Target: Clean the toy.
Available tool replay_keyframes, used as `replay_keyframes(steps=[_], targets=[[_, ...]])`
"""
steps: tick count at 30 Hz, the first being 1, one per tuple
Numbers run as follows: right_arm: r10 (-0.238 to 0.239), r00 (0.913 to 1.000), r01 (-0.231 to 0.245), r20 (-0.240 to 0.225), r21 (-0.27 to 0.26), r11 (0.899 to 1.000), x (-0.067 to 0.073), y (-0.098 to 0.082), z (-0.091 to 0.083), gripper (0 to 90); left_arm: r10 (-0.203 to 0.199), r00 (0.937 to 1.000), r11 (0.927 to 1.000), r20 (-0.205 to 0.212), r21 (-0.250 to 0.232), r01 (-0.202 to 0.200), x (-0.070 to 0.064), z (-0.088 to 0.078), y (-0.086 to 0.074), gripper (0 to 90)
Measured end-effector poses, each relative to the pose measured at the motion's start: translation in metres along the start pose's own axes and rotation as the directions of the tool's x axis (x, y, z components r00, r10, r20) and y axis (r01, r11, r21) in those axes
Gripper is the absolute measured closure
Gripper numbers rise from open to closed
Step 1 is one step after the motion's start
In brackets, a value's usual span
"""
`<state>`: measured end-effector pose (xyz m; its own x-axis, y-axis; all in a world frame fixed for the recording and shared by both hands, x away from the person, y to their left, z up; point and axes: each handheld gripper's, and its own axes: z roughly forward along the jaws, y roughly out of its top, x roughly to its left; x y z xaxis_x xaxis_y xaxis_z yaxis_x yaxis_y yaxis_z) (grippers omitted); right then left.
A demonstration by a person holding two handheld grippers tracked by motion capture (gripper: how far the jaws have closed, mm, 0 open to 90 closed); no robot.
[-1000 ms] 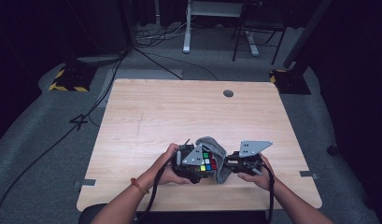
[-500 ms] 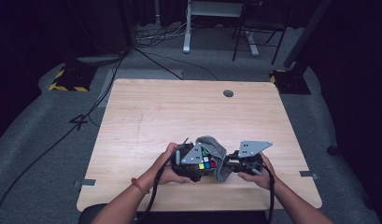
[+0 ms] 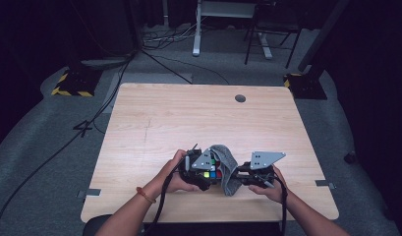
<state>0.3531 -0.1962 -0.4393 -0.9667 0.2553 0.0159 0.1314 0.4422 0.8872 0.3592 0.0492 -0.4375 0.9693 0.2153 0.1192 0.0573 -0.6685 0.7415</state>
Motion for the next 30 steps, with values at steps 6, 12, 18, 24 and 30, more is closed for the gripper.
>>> replay_keyframes(steps=[6,12,18,24,30], targets=[[-0.011,0.9999,0.012,0.008,-0.022,1.0,0.0,0.004,-0.002,83.3,0.042,0.9991,0.9985,-0.009,0.037,-0.041,-0.006,0.007,0.001,33.3],[-0.045,0.9959,0.041,0.078,0.048,0.998,-0.003,0.006,0.003,83.2,0.038,0.999,0.9988,-0.025,0.031,-0.037,-0.005,0.005,0.001,33.4],[0.015,0.9997,-0.018,0.018,0.192,0.981,-0.018,-0.01,0.015,83.1,0.032,0.9989,0.9995,-0.034,-0.002,-0.033,-0.004,-0.002,0.003,33.4],[-0.051,0.9981,0.056,-0.035,0.165,0.985,-0.003,-0.005,0.009,83.1,0.024,0.9996,0.9992,-0.018,-0.031,-0.024,-0.001,-0.008,0.003,33.5],[-0.07,0.9968,0.075,-0.039,0.162,0.984,-0.002,-0.002,0.004,83.1,0.034,0.9986,0.9994,-0.041,-0.01,-0.034,0.0,-0.01,0.002,33.5]])
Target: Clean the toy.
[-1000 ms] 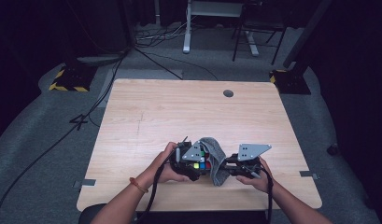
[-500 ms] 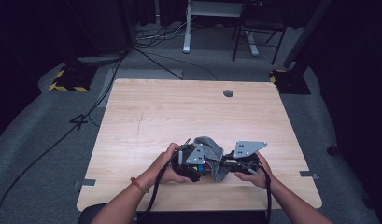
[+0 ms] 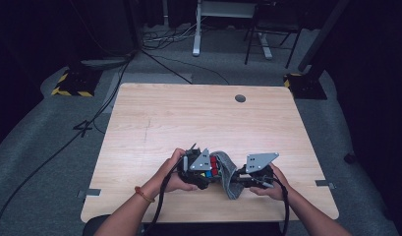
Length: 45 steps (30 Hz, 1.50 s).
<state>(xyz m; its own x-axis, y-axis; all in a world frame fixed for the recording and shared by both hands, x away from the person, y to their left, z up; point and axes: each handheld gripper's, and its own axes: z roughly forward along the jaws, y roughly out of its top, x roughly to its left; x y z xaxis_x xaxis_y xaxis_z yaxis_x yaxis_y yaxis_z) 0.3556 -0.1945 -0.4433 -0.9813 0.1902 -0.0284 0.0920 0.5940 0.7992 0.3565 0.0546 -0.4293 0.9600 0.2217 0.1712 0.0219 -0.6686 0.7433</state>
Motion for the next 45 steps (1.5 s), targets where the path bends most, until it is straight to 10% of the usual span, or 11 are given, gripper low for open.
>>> replay_keyframes(steps=[14,22,32,45], targets=[[-0.025,0.9996,0.023,-0.014,-0.141,0.99,0.007,0.012,-0.012,83.2,-0.001,0.9996,0.9984,0.027,0.056,-0.001,-0.007,0.017,-0.002,33.5],[-0.003,0.987,0.019,0.161,-0.103,0.994,-0.007,0.009,-0.007,83.4,0.054,0.9974,0.9977,0.048,0.039,-0.056,-0.019,0.019,0.006,33.5],[0.037,0.9989,-0.037,0.03,0.004,0.999,-0.011,-0.007,0.005,83.1,0.014,0.9999,0.9999,-0.002,-0.003,-0.014,-0.008,0.003,0.003,33.5],[-0.022,0.9972,0.034,0.071,-0.166,0.985,0.007,0.014,-0.013,83.0,0.002,0.9995,0.9983,0.03,0.058,-0.004,-0.013,0.02,0.001,33.5]])
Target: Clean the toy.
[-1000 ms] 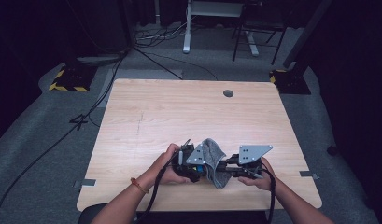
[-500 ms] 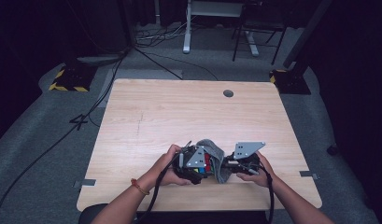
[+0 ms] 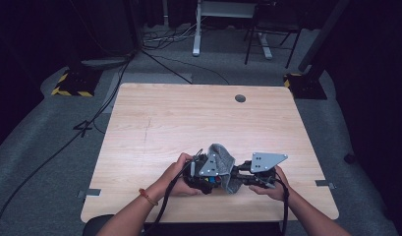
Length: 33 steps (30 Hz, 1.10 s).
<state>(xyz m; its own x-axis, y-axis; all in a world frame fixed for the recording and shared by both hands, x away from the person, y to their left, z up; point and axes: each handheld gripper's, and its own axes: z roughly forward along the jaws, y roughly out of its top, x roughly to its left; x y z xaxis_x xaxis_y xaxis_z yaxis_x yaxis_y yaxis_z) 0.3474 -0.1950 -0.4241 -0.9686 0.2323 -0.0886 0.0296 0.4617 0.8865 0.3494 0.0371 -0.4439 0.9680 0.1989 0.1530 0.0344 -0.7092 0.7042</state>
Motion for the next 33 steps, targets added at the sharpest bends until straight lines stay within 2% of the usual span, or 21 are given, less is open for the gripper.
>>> replay_keyframes(steps=[2,5,8,9,10,12,15,16,19,20,21,22,24,26,30,33], targets=[[0.019,0.9986,-0.019,0.05,-0.003,1.0,-0.004,0.0,0.0,83.1,0.019,0.9998,0.9998,0.0,0.003,-0.019,-0.004,0.0,0.002,33.5],[0.022,0.997,-0.026,0.074,0.051,0.998,-0.01,-0.005,0.005,83.1,0.041,0.9992,0.9991,-0.002,0.006,-0.041,-0.007,0.0,0.005,33.5],[0.039,0.9979,-0.045,0.052,0.126,0.991,-0.015,-0.014,0.011,83.0,0.04,0.9992,0.9991,-0.01,-0.015,-0.04,-0.004,-0.006,0.005,33.5],[0.051,0.9986,-0.052,0.011,0.13,0.99,-0.015,-0.018,0.011,83.0,0.031,0.9994,0.9992,-0.012,-0.025,-0.031,-0.003,-0.008,0.004,33.5],[0.051,0.9986,-0.052,0.011,0.13,0.99,-0.015,-0.018,0.011,83.0,0.023,0.9996,0.9993,-0.014,-0.028,-0.023,-0.001,-0.011,0.003,33.5],[0.055,0.9982,-0.052,-0.024,0.112,0.992,-0.013,-0.018,0.01,82.9,0.011,0.9994,0.9994,-0.034,-0.032,-0.012,0.003,-0.014,0.001,33.5],[0.031,0.9982,-0.026,-0.052,0.096,0.995,-0.006,-0.013,0.008,82.9,-0.027,0.9987,0.9989,-0.042,-0.039,0.026,0.011,-0.017,-0.005,33.5],[0.022,0.9977,-0.016,-0.064,0.087,0.996,-0.003,-0.011,0.008,82.9,-0.03,0.9984,0.9992,-0.048,-0.028,0.029,0.012,-0.016,-0.006,33.5],[0.003,0.9959,-0.001,-0.091,0.031,1.0,0.005,-0.003,0.006,82.8,-0.022,0.9992,0.9997,-0.033,-0.008,0.022,0.01,-0.009,-0.007,33.5],[-0.012,0.9965,0.014,-0.082,0.022,1.0,0.007,-0.001,0.006,82.8,-0.023,0.9994,0.9997,-0.028,-0.002,0.023,0.009,-0.008,-0.006,33.5],[-0.029,0.9982,0.029,-0.054,0.011,1.0,0.008,0.002,0.005,82.8,-0.022,0.9995,0.9997,-0.023,-0.004,0.022,0.008,-0.007,-0.005,33.5],[-0.029,0.9982,0.029,-0.054,0.011,1.0,0.008,0.002,0.005,82.8,-0.026,0.9995,0.9996,-0.018,-0.008,0.026,0.008,-0.007,-0.005,33.5],[-0.015,0.9999,0.015,-0.009,-0.005,1.0,0.006,0.002,0.003,82.8,-0.028,0.9996,0.9995,0.0,-0.016,0.028,0.006,-0.006,-0.003,33.5],[0.002,0.9997,-0.002,0.026,0.001,1.0,0.001,0.001,0.002,82.9,-0.007,1.0,0.9998,-0.001,-0.018,0.007,0.002,-0.006,0.001,33.5],[0.009,0.9985,-0.013,0.054,0.074,0.997,-0.01,-0.006,0.004,83.0,0.011,0.9999,0.9993,0.008,-0.035,-0.011,-0.001,-0.007,0.006,33.5],[0.015,0.9993,-0.02,0.035,0.141,0.99,-0.014,-0.015,0.008,83.1,0.016,0.9999,0.9985,0.001,-0.052,-0.016,0.0,-0.012,0.008,33.5]])
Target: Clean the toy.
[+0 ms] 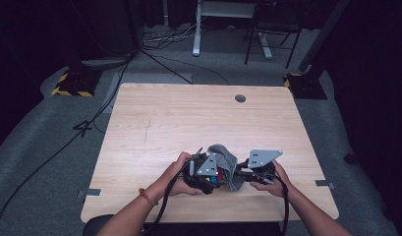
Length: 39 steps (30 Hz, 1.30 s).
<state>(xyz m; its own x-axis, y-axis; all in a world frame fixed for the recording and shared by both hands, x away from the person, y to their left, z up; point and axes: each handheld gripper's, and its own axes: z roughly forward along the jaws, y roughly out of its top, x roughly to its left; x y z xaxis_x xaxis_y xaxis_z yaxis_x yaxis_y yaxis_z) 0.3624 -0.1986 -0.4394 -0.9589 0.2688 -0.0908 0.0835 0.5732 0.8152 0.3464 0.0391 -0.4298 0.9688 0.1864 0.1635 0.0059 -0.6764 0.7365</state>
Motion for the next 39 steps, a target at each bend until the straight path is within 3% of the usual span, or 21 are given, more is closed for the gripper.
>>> replay_keyframes(steps=[2,4,7,11,14,19,20,24,29,31,34,39], targets=[[-0.001,0.9999,0.001,-0.017,0.005,1.0,0.0,0.0,0.0,83.1,-0.004,1.0,1.0,-0.008,-0.003,0.004,0.002,-0.003,-0.001,33.5],[-0.026,0.9982,0.027,-0.055,0.01,1.0,0.003,0.003,-0.003,83.0,-0.014,0.9995,0.9999,-0.03,0.0,0.014,0.005,-0.004,-0.002,33.5],[-0.058,0.9948,0.058,-0.083,0.0,0.998,0.009,0.006,-0.008,83.0,-0.04,0.9988,0.9992,-0.029,-0.003,0.04,0.009,-0.004,-0.005,33.5],[-0.072,0.9935,0.064,-0.089,-0.082,0.995,0.015,0.014,-0.014,83.0,-0.043,0.999,0.9988,-0.014,0.021,0.043,0.008,0.004,-0.007,33.5],[-0.078,0.995,0.072,-0.062,-0.104,0.992,0.018,0.018,-0.016,82.9,-0.037,0.9993,0.999,-0.01,0.027,0.037,0.006,0.009,-0.006,33.6],[-0.021,0.9998,0.02,-0.003,-0.179,0.984,0.01,0.013,-0.019,82.6,-0.026,0.9996,0.9993,0.013,0.027,0.025,-0.001,0.012,-0.002,33.5],[-0.007,1.0,0.006,-0.001,-0.194,0.981,0.008,0.013,-0.02,82.3,-0.013,0.9998,0.9993,0.013,0.034,0.012,-0.003,0.013,-0.001,33.5],[-0.021,0.9998,0.021,-0.001,-0.204,0.979,0.01,0.014,-0.019,82.1,-0.016,0.9997,0.9986,0.016,0.051,0.015,-0.003,0.019,-0.002,33.5],[-0.032,0.9968,0.041,0.074,-0.118,0.992,0.009,0.012,-0.014,82.7,-0.016,0.9994,0.9998,0.03,0.01,0.016,-0.002,0.014,-0.002,33.5],[-0.022,0.9964,0.029,0.082,-0.094,0.995,0.006,0.008,-0.011,82.8,-0.015,0.9998,0.9998,0.015,-0.014,0.015,0.0,0.008,-0.001,33.5],[-0.035,0.9971,0.04,0.067,-0.062,0.997,0.006,0.004,-0.009,83.0,-0.04,0.9992,0.9986,-0.008,-0.035,0.04,0.006,0.0,-0.002,33.5],[-0.061,0.998,0.062,0.012,-0.065,0.996,0.012,0.006,-0.008,83.0,-0.064,0.9974,0.9976,-0.034,-0.029,0.063,0.013,-0.003,-0.008,33.4]])
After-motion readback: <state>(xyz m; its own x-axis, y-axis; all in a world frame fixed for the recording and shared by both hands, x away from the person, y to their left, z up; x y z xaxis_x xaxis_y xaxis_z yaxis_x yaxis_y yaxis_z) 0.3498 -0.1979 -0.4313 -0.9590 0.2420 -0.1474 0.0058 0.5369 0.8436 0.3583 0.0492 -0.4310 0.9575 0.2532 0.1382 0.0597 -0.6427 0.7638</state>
